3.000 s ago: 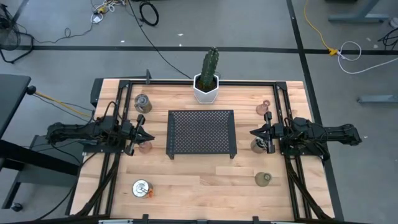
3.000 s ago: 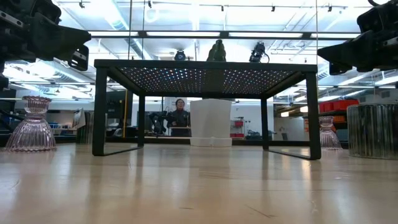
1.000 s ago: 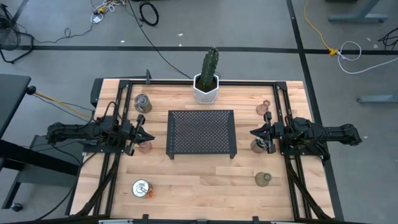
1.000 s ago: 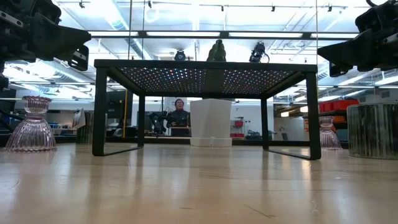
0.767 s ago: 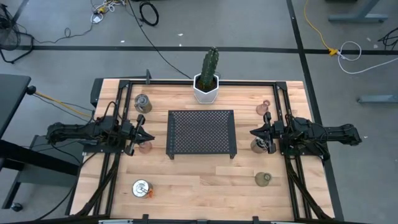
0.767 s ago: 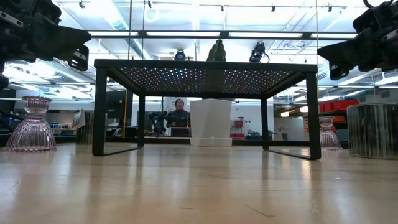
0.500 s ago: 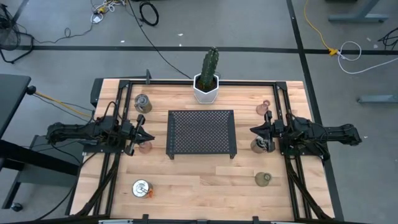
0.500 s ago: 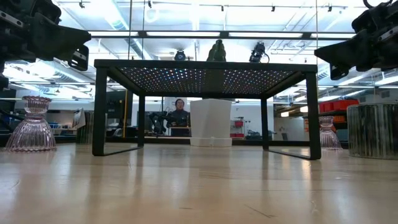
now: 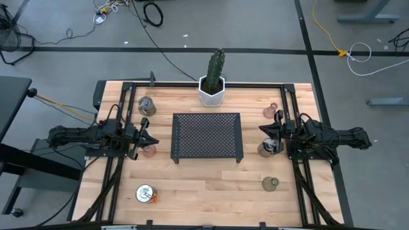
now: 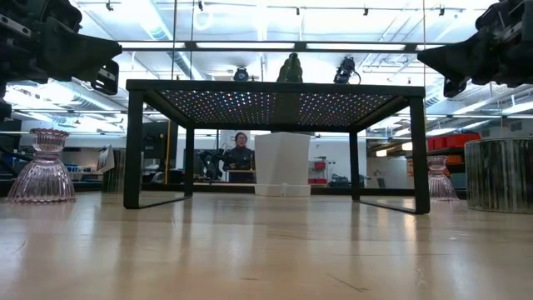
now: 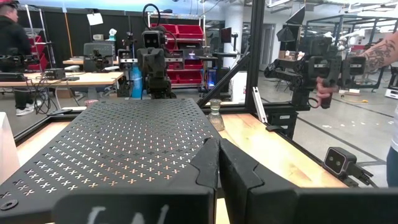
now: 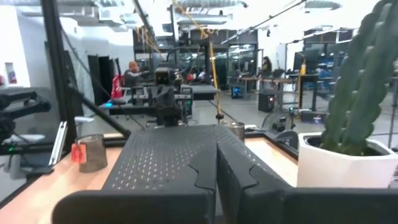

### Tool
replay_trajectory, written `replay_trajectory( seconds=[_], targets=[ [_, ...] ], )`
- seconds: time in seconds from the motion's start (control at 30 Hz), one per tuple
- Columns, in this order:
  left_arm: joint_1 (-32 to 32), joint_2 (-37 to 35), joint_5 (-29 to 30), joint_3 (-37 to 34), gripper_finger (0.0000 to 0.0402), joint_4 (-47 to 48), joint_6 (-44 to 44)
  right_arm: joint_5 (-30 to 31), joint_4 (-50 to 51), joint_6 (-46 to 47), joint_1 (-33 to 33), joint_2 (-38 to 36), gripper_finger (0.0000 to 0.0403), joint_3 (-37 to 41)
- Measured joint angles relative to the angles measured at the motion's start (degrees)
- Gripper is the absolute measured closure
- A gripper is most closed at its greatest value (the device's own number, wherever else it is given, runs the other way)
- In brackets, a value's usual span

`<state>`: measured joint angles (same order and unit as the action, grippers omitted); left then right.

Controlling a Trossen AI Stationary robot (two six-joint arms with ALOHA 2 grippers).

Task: Pick & Place candle stick holders
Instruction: Put the right purple glass candle holder on the shelf

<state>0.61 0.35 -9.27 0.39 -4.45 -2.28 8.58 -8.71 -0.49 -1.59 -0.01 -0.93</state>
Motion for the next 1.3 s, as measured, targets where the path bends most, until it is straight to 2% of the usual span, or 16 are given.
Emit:
replay_trajectory(
  seconds=[0.27, 0.63, 0.9, 1.3],
  targets=[
    [0.0, 0.0, 0.0, 0.0, 0.0383, 0.0, 0.0, 0.0, -1.7, 0.0, 0.0, 0.0, 0.0394, -1.6],
    [0.0, 0.0, 0.0, 0.0, 0.0383, 0.0, 0.0, 3.2, 0.4, -4.4, 0.0, 0.1, 0.0394, -9.6],
    [0.0, 0.0, 0.0, 0.0, 0.0383, 0.0, 0.0, 4.5, 2.7, -4.6, 0.0, 3.5, 0.0394, -16.1],
    [0.0, 0.0, 0.0, 0.0, 0.0383, 0.0, 0.0, 4.5, 3.6, -4.5, 0.0, 5.3, 0.0394, -17.1]
  ],
)
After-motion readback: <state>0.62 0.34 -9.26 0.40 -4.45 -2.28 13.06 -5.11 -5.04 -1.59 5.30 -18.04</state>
